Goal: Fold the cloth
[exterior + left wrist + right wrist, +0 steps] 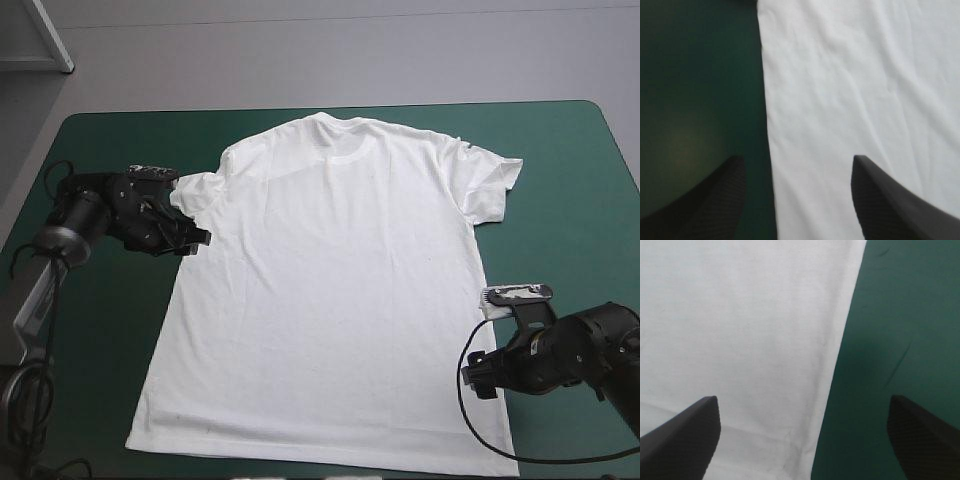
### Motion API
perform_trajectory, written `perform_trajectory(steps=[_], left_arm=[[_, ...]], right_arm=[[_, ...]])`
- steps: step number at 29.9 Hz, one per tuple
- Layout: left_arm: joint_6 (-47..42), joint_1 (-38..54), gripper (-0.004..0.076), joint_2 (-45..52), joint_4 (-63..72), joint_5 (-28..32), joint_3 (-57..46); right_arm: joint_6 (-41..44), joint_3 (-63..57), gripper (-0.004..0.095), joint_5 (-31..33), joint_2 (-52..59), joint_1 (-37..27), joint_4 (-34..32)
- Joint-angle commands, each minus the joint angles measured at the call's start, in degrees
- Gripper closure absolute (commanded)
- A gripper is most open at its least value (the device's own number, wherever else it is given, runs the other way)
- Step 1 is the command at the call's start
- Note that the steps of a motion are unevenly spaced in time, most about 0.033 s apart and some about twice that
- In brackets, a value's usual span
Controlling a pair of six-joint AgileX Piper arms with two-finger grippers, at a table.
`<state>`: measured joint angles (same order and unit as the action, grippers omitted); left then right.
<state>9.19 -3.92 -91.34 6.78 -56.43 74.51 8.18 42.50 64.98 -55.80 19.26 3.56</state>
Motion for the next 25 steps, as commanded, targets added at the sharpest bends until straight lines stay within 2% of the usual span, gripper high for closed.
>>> perform_trajectory(steps=[1, 10, 15, 19, 22, 25], left_arm=[[-0.44, -0.09, 0.0272, -4.41, 0.17, 2.91, 6.9], [-0.92, -0.09, 0.0279, -15.17, -1.17, 7.79, 13.07], [-0.92, -0.09, 0.0279, -17.6, 0.74, 9.11, 13.23], [-0.92, -0.09, 0.0291, -19.36, 1.91, 8.41, 13.23], [-0.92, -0.09, 0.0361, -20.2, 2.15, 7.18, 13.23], [-0.92, -0.09, 0.0521, -20.57, 2.15, 5.85, 13.23]], right_arm=[[0.68, 1.68, 0.0076, -0.76, 0.79, -0.1, -0.53], [2.86, 1.68, 0.0076, -1.72, 0.79, -0.1, -2.12], [3.49, 1.68, 0.0076, -8.06, 0.58, -0.33, -2.23], [5.42, 3.29, 0.0092, -13.53, -2.27, -1.08, -6.25], [5.3, 7.59, 0.0151, -14.66, -7.37, -2.35, -9.49], [2.79, 12.62, 0.0195, -16.04, -13.53, -3.31, -9.48]])
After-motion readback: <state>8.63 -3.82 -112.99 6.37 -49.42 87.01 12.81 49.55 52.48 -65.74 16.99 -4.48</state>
